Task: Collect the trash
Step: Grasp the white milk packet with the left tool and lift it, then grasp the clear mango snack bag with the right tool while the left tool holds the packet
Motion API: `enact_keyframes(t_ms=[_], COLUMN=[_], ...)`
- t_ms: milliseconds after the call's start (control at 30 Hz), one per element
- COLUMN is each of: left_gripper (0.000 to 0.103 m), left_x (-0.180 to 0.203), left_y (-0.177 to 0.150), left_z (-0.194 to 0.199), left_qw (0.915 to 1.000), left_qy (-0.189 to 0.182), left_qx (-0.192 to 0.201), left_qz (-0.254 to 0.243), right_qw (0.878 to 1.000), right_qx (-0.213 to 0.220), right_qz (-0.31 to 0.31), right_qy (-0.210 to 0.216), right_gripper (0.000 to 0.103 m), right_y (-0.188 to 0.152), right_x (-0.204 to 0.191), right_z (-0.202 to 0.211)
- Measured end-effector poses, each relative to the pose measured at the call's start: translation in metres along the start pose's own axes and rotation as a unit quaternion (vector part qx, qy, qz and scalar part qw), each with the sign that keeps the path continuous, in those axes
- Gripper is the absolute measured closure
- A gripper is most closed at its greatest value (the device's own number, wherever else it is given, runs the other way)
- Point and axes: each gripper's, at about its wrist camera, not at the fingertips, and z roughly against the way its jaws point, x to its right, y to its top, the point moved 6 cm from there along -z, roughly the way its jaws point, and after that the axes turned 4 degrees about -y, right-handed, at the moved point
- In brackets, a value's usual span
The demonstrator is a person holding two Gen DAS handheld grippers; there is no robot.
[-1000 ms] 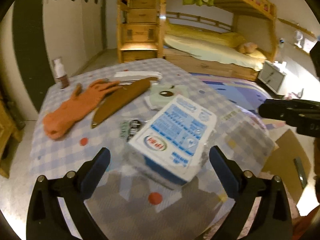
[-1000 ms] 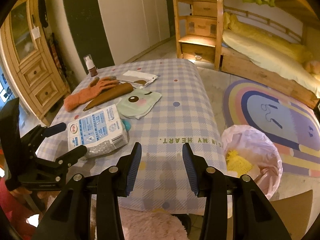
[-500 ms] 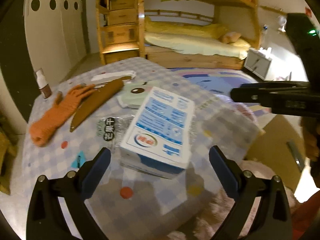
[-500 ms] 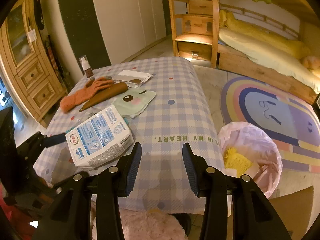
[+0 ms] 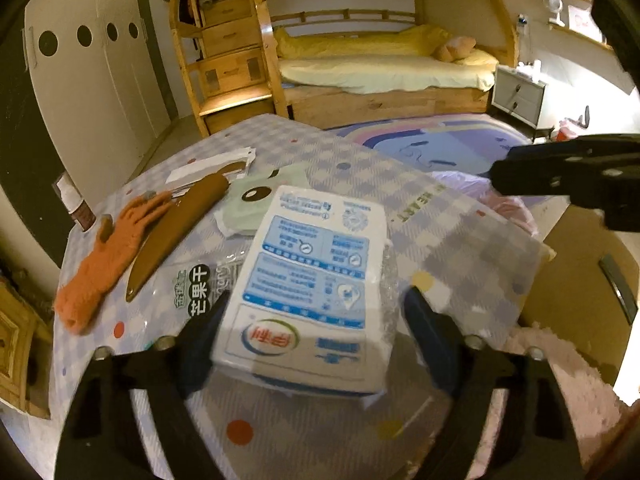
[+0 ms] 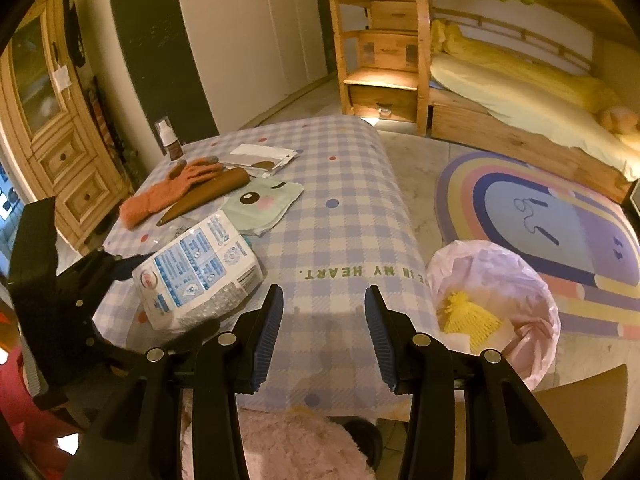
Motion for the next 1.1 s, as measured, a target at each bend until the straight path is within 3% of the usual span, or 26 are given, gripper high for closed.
enact_keyframes(t_ms=[167, 333, 467, 567, 767, 867, 1100], left_gripper=[0.024, 0.025, 0.025, 0.025, 0.026, 0.026, 0.025], left_x=[0.002, -0.007, -0.026, -0.046, -0.091, -0.104, -0.107], left_y=[0.001, 0.016, 0.026, 0.021, -0.016, -0.033, -0.061], left_z=[0.003, 0.037, 0.078, 0.096, 0.112, 0.111, 0.090], left_qw=[0.9999, 0.9970, 0.9898, 0.9835, 0.9724, 0.9688, 0.9725], left_qy=[0.010, 0.005, 0.024, 0.043, 0.094, 0.101, 0.099], left_qx=[0.002, 0.056, 0.107, 0.123, 0.107, 0.096, 0.049], left_qz=[0.003, 0.053, 0.091, 0.125, 0.185, 0.205, 0.205], right_qw=[1.000, 1.000, 1.000, 1.000, 0.998, 0.997, 0.993], right_qx=[0.006, 0.016, 0.015, 0.009, -0.002, -0.015, -0.037], right_qz=[0.000, -0.003, -0.001, 0.010, 0.045, 0.059, 0.092], right_qy=[0.000, -0.003, 0.000, 0.009, 0.037, 0.054, 0.067], right_gripper=[0.059, 0.059, 0.059, 0.059, 0.059, 0.059, 0.059], right_y=[-0.001, 0.000, 0.000, 0.000, 0.002, 0.003, 0.000], right_x=[-0.001, 0.001, -0.001, -0.011, -0.043, -0.062, -0.092], right_z=[0.005, 0.013, 0.013, 0.010, -0.005, -0.020, -0.044])
